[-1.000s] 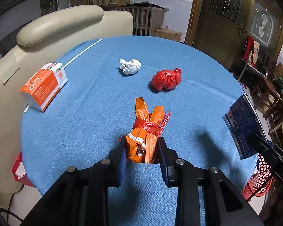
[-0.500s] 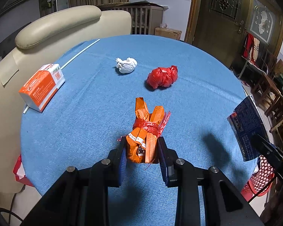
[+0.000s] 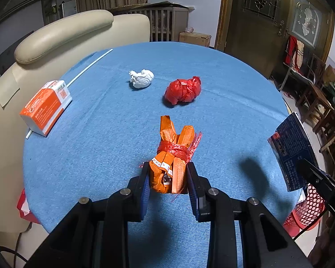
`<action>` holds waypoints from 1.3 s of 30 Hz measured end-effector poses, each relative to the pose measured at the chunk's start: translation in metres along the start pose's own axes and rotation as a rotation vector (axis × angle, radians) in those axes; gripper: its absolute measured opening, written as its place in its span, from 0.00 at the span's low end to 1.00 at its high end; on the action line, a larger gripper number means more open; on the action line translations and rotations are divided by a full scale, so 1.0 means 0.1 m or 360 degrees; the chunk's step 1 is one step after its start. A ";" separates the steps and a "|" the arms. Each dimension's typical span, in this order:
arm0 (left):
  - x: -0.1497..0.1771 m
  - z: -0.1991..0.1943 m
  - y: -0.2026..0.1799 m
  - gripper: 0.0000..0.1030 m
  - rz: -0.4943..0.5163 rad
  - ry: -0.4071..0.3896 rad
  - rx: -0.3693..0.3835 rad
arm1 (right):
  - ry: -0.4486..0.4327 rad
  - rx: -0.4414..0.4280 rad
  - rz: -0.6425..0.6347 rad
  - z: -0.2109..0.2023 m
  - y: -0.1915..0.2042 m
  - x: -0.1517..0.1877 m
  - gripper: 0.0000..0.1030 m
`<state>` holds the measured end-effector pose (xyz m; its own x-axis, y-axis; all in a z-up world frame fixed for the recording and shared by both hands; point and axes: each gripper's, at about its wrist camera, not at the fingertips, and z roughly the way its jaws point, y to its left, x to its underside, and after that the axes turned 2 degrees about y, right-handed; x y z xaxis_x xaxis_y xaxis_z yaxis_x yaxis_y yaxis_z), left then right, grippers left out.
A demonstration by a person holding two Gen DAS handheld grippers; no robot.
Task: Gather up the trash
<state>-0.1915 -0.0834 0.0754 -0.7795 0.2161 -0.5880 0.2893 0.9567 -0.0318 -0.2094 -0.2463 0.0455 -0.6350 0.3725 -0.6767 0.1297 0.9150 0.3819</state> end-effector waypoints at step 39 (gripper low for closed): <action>-0.01 -0.08 0.01 0.31 -0.0019 -0.0028 -0.0031 | -0.0040 -0.0038 -0.0007 -0.19 -0.04 0.01 0.42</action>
<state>-0.1948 -0.0812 0.0823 -0.7728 0.2012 -0.6019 0.2690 0.9628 -0.0236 -0.2252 -0.2529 0.0557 -0.6162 0.3725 -0.6939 0.1086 0.9128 0.3937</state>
